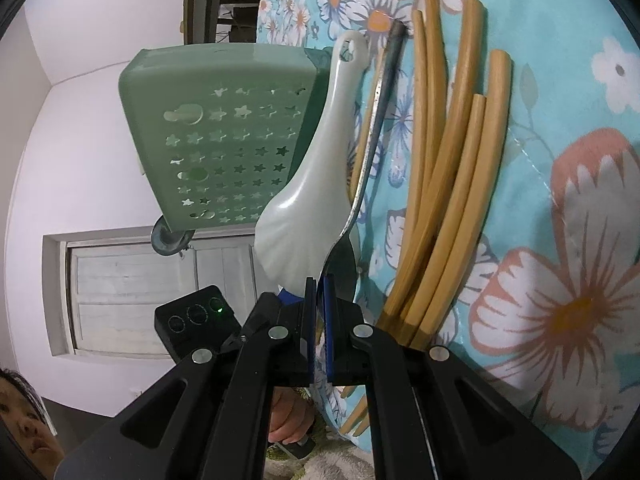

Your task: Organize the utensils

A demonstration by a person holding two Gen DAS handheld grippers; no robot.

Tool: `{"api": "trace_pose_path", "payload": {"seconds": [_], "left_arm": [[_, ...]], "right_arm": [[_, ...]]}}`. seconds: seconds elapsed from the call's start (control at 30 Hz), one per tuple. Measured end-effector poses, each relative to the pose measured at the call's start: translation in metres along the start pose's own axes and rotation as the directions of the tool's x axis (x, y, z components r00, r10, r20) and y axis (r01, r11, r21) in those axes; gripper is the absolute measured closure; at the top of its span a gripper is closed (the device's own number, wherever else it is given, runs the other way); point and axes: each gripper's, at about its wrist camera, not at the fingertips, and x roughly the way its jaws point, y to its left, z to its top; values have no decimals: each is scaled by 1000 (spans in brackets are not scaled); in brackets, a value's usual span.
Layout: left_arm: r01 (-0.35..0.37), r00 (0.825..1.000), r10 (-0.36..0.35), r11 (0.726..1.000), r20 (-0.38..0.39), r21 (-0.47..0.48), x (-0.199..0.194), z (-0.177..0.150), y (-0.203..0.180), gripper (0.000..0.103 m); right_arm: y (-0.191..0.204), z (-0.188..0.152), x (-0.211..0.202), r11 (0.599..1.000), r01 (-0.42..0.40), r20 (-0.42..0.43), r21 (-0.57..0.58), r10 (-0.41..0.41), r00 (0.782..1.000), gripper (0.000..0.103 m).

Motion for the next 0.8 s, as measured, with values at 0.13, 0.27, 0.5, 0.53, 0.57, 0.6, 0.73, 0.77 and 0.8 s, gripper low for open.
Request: {"api": "trace_pose_path", "payload": {"seconds": [0.13, 0.27, 0.5, 0.53, 0.57, 0.6, 0.73, 0.77, 0.8], "left_arm": [[-82, 996, 84, 992, -17, 93, 11, -3, -8, 82], [-151, 988, 156, 975, -14, 164, 15, -5, -11, 91], [-213, 977, 206, 936, 54, 280, 8, -12, -34, 96], [-221, 975, 210, 928, 69, 301, 3, -13, -40, 97], [-227, 974, 213, 920, 80, 319, -2, -14, -44, 98], [-234, 972, 216, 912, 91, 337, -4, -15, -50, 98], [-251, 967, 212, 875, 139, 413, -17, -20, -75, 101], [-253, 967, 211, 869, 145, 425, -19, -20, -79, 102], [-261, 965, 213, 861, 155, 436, -22, -22, -84, 102]], "right_arm": [[-3, 1, -1, 1000, 5, 4, 5, -5, 1000, 99], [-7, 2, -4, 1000, 4, 12, 12, -4, 1000, 99], [4, -1, -26, 999, -42, 58, -11, 43, 997, 100], [8, -1, -32, 999, -51, 70, -20, 52, 996, 100], [11, -2, -36, 998, -60, 78, -27, 62, 995, 100], [14, -3, -41, 997, -70, 86, -33, 73, 994, 100], [28, -10, -62, 993, -97, 126, -71, 105, 986, 100], [29, -11, -65, 992, -102, 131, -74, 111, 985, 100], [31, -12, -70, 991, -110, 139, -79, 120, 983, 100]]}}
